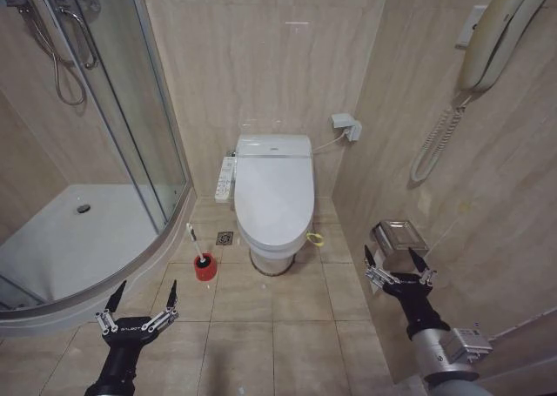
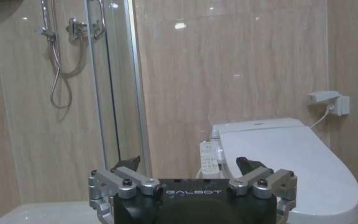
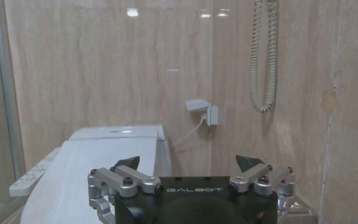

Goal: Open the toilet lid, clean the toilet bowl with a toilet brush, close the toilet lid, and flush.

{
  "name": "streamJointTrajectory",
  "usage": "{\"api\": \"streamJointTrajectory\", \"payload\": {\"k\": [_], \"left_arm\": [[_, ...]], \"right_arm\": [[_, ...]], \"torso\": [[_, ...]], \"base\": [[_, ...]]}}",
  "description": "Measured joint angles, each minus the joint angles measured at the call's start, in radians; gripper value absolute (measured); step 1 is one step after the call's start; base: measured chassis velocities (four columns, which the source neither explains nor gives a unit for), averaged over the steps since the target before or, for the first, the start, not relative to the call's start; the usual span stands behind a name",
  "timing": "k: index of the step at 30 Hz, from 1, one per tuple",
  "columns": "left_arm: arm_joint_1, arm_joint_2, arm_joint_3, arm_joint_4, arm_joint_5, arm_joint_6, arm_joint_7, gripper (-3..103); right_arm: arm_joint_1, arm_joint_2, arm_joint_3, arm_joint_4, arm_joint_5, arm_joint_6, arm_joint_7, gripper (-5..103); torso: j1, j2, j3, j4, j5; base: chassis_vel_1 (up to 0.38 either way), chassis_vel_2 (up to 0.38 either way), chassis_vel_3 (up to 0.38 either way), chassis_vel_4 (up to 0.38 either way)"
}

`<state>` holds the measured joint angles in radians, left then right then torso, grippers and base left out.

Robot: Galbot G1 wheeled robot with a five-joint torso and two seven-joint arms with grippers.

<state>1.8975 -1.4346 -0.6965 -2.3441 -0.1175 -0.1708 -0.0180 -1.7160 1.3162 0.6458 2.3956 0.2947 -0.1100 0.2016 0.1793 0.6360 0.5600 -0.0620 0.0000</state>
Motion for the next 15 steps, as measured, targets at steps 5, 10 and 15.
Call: {"api": "streamJointTrajectory", "payload": {"k": [5,10,15], "left_arm": [[0.000,0.000,0.000,0.000,0.000,0.000,0.000,100],[0.000,0.000,0.000,0.000,0.000,0.000,0.000,100],[0.000,0.000,0.000,0.000,0.000,0.000,0.000,100]], "right_arm": [[0.000,0.001,-0.001,0.009,0.004,-0.028,0.010,100],[0.004,-0.001,0.002,0.010,0.009,-0.032,0.012,100],[0.003,0.000,0.002,0.009,0.010,-0.026,0.015,100]], "torso": [[0.000,0.000,0.000,0.0000,0.0000],[0.000,0.000,0.000,0.0000,0.0000],[0.000,0.000,0.000,0.0000,0.0000]], "base": [[0.000,0.000,0.000,0.000],[0.000,0.000,0.000,0.000],[0.000,0.000,0.000,0.000]]}}
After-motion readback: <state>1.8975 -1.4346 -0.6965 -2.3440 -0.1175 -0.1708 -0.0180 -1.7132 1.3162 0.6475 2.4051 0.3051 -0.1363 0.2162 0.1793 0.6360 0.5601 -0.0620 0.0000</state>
